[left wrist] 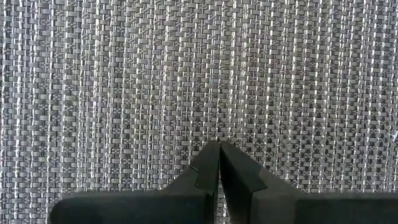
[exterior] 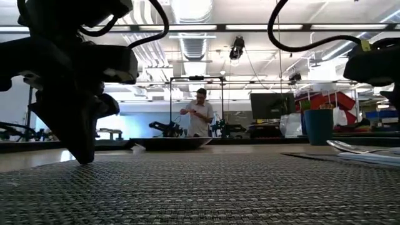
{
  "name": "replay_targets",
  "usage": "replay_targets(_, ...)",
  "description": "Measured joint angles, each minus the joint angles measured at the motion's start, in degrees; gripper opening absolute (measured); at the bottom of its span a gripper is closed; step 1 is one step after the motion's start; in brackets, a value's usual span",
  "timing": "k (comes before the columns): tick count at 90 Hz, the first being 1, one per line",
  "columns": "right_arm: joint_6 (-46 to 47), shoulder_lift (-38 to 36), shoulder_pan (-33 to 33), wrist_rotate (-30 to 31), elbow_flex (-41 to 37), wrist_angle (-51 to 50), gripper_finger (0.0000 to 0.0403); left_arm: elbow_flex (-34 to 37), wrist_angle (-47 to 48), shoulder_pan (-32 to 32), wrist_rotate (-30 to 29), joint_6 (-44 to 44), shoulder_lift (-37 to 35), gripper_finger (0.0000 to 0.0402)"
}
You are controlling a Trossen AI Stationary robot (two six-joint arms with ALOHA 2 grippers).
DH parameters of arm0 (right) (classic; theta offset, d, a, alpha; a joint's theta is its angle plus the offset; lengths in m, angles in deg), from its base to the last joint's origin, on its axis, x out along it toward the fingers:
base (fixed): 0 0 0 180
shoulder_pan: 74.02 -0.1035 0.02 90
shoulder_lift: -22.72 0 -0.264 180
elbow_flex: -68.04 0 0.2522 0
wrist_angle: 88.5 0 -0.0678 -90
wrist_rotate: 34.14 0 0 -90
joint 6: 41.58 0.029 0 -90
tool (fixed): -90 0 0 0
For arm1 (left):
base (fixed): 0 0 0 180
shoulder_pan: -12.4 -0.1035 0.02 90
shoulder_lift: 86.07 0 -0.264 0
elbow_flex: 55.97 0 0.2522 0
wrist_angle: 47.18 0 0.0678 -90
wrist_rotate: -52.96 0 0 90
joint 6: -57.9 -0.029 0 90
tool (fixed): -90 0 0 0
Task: Set table place
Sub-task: Adjust the blue spoon on the gray mat
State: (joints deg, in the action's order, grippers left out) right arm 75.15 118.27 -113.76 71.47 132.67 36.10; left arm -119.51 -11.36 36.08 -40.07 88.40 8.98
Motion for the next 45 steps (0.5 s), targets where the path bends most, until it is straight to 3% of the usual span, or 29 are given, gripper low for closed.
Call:
replay_targets(25, 1.78, -1.51, -1.13, 0.76, 7.09, -11.81, 0.0004, 0.09, -0.09, 0.0, 0.0, 0.52, -0.07, 0.0)
replay_targets(45, 8.19, -1.69, -4.74, -4.12, 9.53, -13.35, 0.0004, 0.11, -0.2, 0.0, 0.0, 1.53, -0.07, 0.0)
